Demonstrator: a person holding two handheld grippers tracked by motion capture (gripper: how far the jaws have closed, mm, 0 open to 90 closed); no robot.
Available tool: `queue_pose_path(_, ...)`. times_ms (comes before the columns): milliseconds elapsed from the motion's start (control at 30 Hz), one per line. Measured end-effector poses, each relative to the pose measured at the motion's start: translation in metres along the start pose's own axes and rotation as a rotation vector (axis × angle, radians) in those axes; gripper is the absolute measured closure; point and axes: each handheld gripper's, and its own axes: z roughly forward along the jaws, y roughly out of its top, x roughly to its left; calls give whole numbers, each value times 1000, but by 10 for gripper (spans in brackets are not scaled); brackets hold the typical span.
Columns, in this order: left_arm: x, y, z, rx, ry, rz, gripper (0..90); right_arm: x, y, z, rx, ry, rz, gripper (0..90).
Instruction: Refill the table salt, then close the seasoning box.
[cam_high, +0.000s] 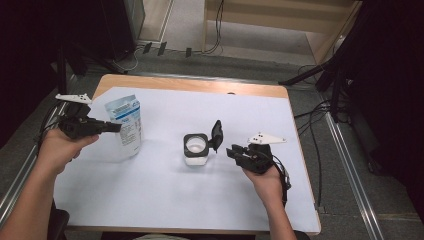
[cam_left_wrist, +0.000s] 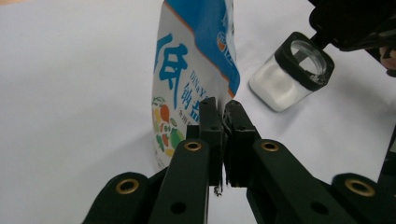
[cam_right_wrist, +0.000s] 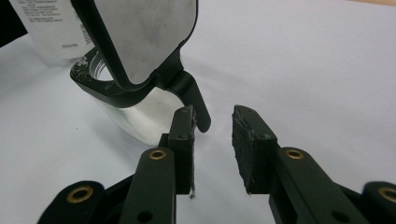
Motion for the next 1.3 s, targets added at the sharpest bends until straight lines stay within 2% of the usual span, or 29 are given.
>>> queue_pose_path(267, 1, -6, 4, 4, -17, -6, 861, -1, 1, 2, -7, -1, 7, 672)
queue_pose_path(400, 0, -6, 5, 5, -8, 1, 833, -3, 1, 3, -12, -3, 8, 655)
queue_pose_path(567, -1, -6, 5, 1, -14, -1, 755, -4, 2, 3, -17, -3, 17, 653)
queue_pose_path(633, -2, -6, 5, -2, -23, 6, 689, -4, 2, 4, -17, -3, 23, 656)
queue_pose_path(667, -2, -6, 5, -3, -27, 10, 646, -5, 4, 4, -14, -4, 23, 661)
queue_pose_path(933, -3, -6, 8, 6, -20, 23, 563, -8, 10, 8, -5, -1, 50, 704)
queue_pose_path(1100, -4, -7, 8, 0, -29, 35, 467, -12, 17, 10, -16, 9, 70, 745)
queue_pose_path(1233, -3, -8, 8, 6, -28, 44, 431, -14, 24, 11, -19, 19, 75, 778)
queue_pose_path(1300, -3, -9, 7, -8, -30, 42, 422, -14, 26, 12, -26, 24, 68, 795)
